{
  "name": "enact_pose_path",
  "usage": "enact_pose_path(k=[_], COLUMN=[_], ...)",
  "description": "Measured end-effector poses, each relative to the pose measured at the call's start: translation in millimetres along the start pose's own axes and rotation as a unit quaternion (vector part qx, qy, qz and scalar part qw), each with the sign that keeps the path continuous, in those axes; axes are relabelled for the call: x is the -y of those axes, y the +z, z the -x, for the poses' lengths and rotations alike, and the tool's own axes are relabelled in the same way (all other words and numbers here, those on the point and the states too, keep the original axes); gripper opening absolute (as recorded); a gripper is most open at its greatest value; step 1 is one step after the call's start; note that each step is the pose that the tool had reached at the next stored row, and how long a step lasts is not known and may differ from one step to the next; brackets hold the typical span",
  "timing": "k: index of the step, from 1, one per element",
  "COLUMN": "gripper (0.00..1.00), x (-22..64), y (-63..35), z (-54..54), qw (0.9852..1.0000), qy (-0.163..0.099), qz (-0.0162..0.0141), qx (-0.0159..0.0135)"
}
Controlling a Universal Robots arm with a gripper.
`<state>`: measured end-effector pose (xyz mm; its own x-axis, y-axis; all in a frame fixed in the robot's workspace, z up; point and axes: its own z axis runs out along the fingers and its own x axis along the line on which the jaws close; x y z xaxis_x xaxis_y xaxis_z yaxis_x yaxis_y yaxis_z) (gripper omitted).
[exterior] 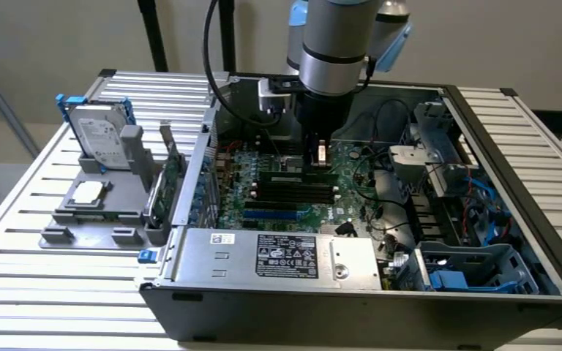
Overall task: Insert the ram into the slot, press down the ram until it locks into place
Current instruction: 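Insert the ram into the slot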
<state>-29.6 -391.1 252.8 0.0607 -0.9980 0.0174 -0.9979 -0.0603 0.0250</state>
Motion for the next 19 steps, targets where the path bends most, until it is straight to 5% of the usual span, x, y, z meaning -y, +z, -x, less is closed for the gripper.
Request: enact_pose_path(k=[11, 19], gripper=[0.13, 0.13], x=[0.0, -1.6], y=[11.3, 17.6], z=[-0.6, -0.4], qw=[1.0000, 0.9999], qy=[0.002, 0.005], qz=[0.0007, 0.0009], qx=[-0.0095, -0.0110])
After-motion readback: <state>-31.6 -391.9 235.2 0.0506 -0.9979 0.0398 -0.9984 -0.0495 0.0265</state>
